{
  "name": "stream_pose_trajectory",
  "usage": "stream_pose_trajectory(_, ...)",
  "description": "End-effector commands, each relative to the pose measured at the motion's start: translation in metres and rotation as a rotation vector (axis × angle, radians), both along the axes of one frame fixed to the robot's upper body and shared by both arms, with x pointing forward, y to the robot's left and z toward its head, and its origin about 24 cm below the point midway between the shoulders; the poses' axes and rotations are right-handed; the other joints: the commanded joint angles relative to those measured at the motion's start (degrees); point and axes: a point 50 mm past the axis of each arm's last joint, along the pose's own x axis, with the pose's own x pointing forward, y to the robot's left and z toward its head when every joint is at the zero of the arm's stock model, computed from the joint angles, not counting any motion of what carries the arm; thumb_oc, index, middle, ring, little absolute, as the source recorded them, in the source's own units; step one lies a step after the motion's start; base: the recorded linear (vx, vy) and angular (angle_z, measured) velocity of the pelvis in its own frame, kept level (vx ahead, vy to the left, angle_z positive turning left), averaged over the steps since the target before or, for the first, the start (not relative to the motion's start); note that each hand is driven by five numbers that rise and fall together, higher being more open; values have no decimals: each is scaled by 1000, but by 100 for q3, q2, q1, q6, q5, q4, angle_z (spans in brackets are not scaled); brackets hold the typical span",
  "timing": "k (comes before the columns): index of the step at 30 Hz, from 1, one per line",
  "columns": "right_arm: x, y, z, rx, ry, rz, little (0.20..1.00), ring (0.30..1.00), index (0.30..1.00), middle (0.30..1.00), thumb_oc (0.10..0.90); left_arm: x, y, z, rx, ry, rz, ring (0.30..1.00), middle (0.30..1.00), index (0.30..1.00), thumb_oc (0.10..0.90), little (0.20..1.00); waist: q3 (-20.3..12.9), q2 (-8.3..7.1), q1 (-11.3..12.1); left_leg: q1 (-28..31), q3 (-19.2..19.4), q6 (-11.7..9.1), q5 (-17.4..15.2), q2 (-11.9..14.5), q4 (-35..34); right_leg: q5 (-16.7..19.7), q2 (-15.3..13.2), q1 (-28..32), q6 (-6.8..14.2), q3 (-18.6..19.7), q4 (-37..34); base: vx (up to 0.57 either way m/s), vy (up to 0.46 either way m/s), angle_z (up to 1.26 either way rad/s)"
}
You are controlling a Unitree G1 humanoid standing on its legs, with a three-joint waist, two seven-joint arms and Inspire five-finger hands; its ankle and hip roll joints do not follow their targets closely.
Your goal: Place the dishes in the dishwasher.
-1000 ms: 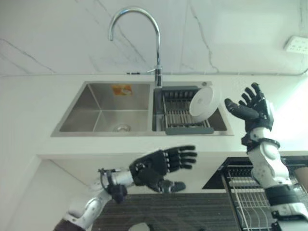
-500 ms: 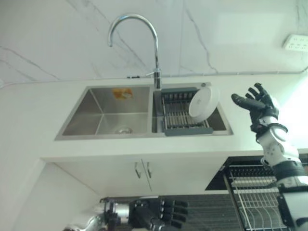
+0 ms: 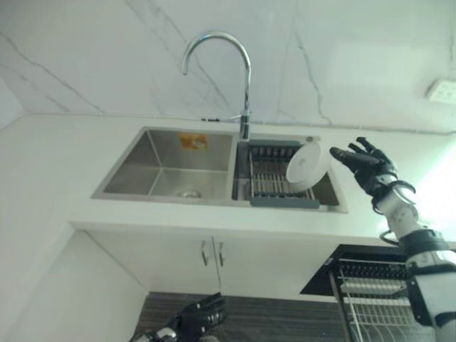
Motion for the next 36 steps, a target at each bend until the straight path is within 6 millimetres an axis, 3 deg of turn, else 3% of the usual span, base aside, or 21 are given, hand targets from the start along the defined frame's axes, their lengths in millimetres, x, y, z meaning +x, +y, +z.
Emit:
stream_pose_trajectory(1,14,-13,90,-6,-290,-7,900,900,900,900,800,-44,11,-10,128,140,-110,900,900,900,800,900,-185,47,247,393,107,-447,-351,231,-330,-693,18,6,145,57,373,0,0,0)
stream_pose_trajectory(14,11,-28,85,-18,-229,-55,900,900,900,900,800,-52,17,-13,175,194,-13,900,900,900,800,900,-177,26,314,385,1,-474,-329,217,-330,-765,73,76,81,79,373,6,3,1)
stream_pose_trajectory(24,8,-35,67,22,-178,-75,900,900,900,900,800,-54,16,-14,185,207,-12,900,900,900,800,900,-146,51,334,396,-23,-503,-327,232,-330,-809,93,110,53,87,373,3,0,0)
stream_pose_trajectory(36,14,-21,60,89,-190,-29,900,900,900,900,800,-54,16,-14,186,205,2,900,900,900,800,900,-115,91,371,393,-52,-516,-313,227,-330,-831,100,144,26,53,373,2,-7,3)
